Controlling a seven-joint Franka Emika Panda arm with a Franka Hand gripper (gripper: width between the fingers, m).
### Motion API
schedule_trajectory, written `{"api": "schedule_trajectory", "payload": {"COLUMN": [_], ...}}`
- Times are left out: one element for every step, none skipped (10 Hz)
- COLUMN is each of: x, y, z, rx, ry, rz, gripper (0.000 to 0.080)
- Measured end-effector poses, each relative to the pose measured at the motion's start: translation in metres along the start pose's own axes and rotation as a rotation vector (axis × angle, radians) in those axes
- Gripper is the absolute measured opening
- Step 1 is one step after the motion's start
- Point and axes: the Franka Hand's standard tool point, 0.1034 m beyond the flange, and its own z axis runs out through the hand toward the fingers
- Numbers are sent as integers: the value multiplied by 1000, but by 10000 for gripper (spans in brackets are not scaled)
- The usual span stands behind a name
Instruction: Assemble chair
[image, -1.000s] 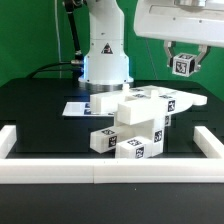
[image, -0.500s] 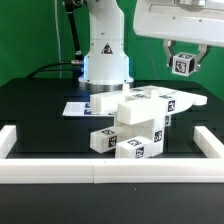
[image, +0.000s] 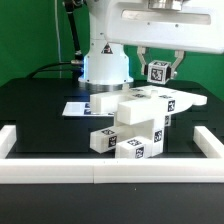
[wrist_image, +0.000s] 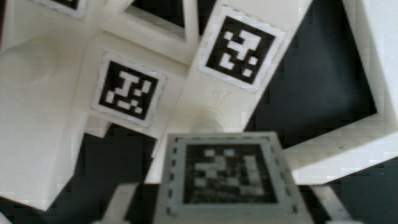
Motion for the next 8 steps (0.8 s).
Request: {"api": "schedule_trajectory", "payload": {"x": [0, 0, 0, 1, 4, 6, 8, 7], "y": [0, 0, 0, 1, 1, 1, 0, 0], "z": [0, 0, 0, 1, 3, 7, 11, 12], "rx": [0, -1, -1, -1, -1, -7, -10, -13], "ry": [0, 0, 0, 2, 14, 22, 41, 41], "rz": [-1, 0, 0, -11, -37, -58, -73, -75], "gripper": [271, 271, 271, 271, 271, 271, 271, 271]}}
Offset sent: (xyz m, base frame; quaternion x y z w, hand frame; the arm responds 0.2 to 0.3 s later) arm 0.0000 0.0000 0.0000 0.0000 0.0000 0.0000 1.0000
